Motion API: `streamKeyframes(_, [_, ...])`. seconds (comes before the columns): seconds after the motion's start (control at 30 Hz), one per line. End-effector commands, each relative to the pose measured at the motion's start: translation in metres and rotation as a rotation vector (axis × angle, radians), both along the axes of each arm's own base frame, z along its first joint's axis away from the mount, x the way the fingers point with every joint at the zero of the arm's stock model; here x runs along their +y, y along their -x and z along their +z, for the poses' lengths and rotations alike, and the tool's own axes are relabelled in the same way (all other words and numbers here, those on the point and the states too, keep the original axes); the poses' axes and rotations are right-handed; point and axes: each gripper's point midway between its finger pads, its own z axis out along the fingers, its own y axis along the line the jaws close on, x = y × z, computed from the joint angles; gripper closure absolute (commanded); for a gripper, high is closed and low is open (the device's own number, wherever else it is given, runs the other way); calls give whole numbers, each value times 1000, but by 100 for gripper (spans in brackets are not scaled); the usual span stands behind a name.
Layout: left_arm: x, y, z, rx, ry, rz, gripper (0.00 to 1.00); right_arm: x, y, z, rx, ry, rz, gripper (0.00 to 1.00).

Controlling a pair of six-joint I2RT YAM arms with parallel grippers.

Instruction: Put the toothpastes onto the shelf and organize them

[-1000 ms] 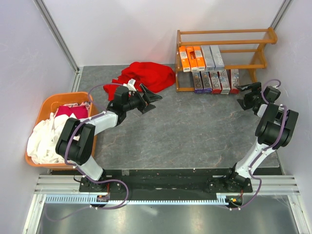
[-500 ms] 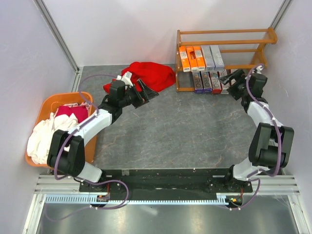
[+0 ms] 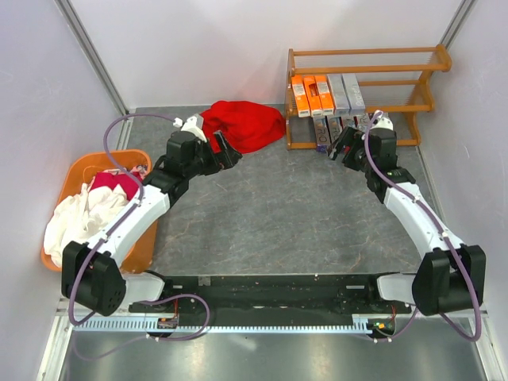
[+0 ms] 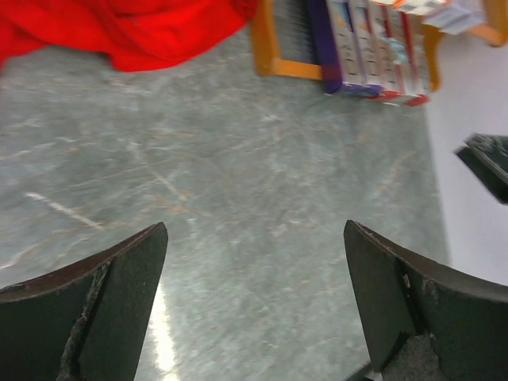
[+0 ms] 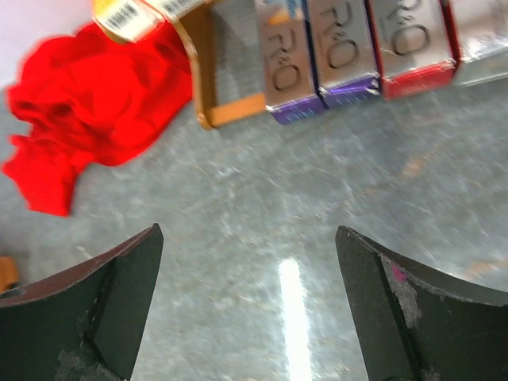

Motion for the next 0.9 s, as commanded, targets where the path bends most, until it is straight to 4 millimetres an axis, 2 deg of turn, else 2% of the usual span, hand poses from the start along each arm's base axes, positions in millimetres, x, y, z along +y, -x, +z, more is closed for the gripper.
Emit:
streamKeyframes(0.0, [24, 4, 6, -44, -159, 52, 0, -19, 24, -11, 27, 139, -51, 2])
streamKeyframes(0.2, [49, 16, -16, -9, -233, 138, 0, -35, 50, -26, 60, 210, -82, 2])
streamKeyframes(0.23, [52, 18, -14, -17, -236, 153, 0, -37, 53, -28, 61, 216, -87, 2])
streamKeyframes(0.3, [58, 23, -25, 2, -252, 164, 0, -41, 62, -34, 64, 223, -104, 2])
streamKeyframes(0.47, [64, 33, -38, 25, -264, 174, 0, -45, 78, -46, 50, 207, -126, 2])
streamKeyframes(0.67, [65, 40, -44, 34, -254, 179, 0, -53, 84, -50, 11, 216, -168, 2])
streamKeyframes(0.87, [73, 42, -35, -25, -278, 188, 0, -59, 78, -44, -62, 233, -194, 2])
